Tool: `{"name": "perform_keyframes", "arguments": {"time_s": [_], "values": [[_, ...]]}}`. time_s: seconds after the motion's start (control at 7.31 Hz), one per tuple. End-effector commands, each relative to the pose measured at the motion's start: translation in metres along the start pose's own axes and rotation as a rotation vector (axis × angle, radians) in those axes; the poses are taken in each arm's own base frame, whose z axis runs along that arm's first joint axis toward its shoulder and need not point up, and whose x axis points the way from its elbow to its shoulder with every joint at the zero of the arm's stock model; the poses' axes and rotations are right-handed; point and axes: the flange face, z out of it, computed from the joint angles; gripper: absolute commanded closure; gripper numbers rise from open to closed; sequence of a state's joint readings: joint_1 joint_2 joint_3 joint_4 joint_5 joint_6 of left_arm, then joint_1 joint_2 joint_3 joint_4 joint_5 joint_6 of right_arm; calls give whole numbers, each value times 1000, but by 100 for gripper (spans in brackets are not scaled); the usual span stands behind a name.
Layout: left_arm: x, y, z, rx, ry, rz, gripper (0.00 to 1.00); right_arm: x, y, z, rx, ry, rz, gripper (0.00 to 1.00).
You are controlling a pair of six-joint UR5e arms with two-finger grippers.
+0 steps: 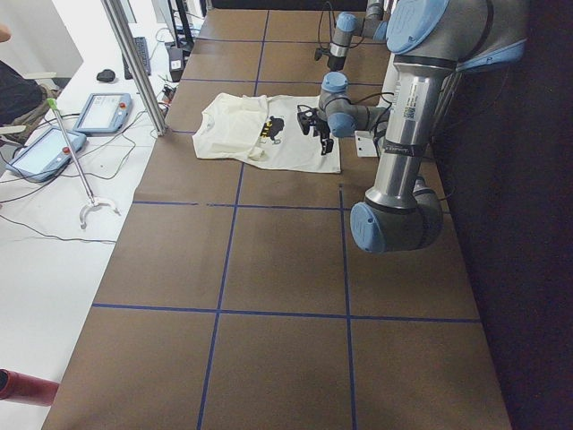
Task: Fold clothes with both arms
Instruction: 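Lower both grippers and pinch the hem corners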
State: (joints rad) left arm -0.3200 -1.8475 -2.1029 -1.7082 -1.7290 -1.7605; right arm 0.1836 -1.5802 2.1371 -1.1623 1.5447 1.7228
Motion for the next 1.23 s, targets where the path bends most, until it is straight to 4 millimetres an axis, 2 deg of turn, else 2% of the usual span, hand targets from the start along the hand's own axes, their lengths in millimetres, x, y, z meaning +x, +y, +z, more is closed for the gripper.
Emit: {"name": "perform_keyframes", "arguments": {"time_s": [0.0,0.14,0.27,0.68,1.09], "values": [[-9,39,25,-26,-47,-84,14,0,-2,-3,-1,-35,2,100],[-16,43,53,3,-91,-84,17,-1,-3,-3,0,-36,3,100],[-22,41,65,15,-114,-84,18,-2,-4,-4,2,-40,5,100],[-31,38,74,21,-140,-84,23,-3,-9,-6,9,-45,10,100],[-33,38,74,19,-145,-83,38,-3,-13,-7,15,-45,16,100]]}}
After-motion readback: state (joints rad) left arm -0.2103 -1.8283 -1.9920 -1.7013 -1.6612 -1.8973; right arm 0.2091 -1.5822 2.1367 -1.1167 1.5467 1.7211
